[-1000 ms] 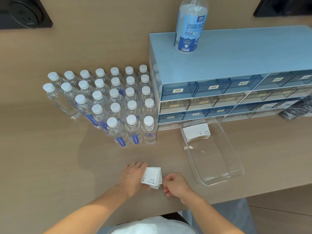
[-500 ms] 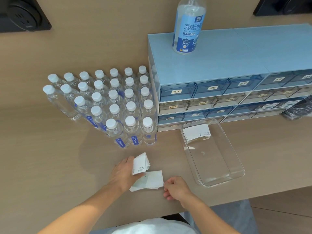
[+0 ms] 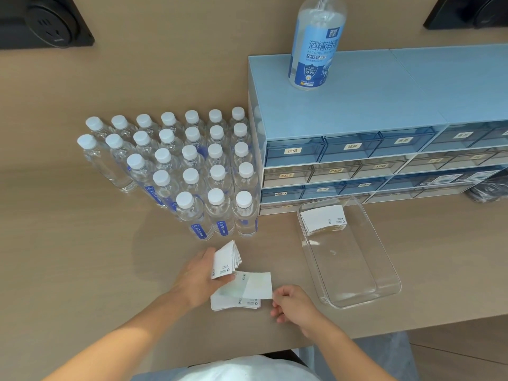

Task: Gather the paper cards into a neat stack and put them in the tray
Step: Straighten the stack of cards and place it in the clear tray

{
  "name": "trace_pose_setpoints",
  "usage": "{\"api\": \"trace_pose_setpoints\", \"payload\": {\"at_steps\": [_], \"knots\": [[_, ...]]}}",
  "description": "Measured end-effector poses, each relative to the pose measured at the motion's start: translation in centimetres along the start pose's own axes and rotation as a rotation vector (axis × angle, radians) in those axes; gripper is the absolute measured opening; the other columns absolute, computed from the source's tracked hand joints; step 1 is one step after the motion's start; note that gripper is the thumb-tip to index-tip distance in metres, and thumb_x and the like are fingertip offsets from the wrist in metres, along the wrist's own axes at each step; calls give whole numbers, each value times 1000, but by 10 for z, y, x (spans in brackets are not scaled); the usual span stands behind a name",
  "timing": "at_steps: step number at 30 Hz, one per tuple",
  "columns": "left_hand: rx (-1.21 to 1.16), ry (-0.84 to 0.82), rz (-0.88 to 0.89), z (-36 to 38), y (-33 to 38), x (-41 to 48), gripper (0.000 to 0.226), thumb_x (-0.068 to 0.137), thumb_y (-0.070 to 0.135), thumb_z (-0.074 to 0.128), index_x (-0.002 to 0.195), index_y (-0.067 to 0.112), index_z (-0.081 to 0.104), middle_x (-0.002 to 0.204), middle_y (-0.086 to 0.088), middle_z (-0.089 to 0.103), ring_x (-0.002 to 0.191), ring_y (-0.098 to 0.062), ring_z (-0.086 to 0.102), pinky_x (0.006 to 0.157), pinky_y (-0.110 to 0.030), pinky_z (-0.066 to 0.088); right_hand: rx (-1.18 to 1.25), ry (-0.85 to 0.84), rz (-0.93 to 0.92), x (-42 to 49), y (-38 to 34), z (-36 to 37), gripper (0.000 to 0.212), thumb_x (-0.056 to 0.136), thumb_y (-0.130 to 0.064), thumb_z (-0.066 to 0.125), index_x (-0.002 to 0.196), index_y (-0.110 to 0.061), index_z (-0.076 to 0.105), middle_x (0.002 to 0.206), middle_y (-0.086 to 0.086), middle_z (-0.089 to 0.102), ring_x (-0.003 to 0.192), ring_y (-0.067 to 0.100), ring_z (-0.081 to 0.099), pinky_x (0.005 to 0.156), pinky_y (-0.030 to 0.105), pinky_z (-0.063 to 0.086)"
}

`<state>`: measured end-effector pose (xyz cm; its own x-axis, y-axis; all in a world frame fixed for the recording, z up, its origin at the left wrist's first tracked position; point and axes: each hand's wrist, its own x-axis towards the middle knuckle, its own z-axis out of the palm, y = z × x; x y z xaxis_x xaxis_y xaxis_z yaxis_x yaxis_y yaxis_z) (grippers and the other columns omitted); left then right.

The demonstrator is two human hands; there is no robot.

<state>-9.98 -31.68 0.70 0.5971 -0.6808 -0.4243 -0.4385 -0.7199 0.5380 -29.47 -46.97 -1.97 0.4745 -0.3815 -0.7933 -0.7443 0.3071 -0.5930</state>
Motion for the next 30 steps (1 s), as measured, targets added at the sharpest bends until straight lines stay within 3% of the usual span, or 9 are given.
{"api": "trace_pose_setpoints", "payload": {"at_steps": [8,13,24,26,28,30], "knots": [[283,30,178,12,-5,4,55,75,62,64,114,28,44,110,9,54,102,-18,50,85,-30,39,-99,-30,3,1,-12,21,24,95,-9,47,73,-10,57,65,5,61,66,26,60,51,27,48],[392,-1,214,21,-7,2,57,74,62,64,118,31,43,114,12,54,104,-16,50,77,-27,26,-143,8,26,-2,-8,24,18,92,-10,52,75,-10,59,67,5,63,56,18,61,48,26,49],[597,-109,216,50,14,-6,67,77,57,67,123,16,41,126,-3,50,117,-26,46,96,-38,36,-170,176,-50,-3,-12,8,14,86,-10,54,78,-15,65,72,2,64,56,16,58,55,27,49],[626,-111,202,56,17,-7,68,78,55,68,125,14,39,127,-4,47,117,-27,45,96,-39,36,-245,223,-134,-3,-15,11,11,86,-13,58,93,-16,67,83,0,65,71,16,61,65,23,50],[646,-108,196,57,19,-5,68,77,53,69,124,14,40,126,-4,46,116,-27,44,95,-39,35,-418,244,-279,-3,-19,15,34,84,-18,65,117,-14,62,109,1,62,97,15,59,82,17,46],[645,-128,182,55,20,-3,68,75,51,72,123,14,40,125,-4,45,115,-27,45,93,-39,35,-587,130,-393,-4,-26,20,63,78,-19,70,137,-15,48,133,2,48,124,18,44,103,21,36]]}}
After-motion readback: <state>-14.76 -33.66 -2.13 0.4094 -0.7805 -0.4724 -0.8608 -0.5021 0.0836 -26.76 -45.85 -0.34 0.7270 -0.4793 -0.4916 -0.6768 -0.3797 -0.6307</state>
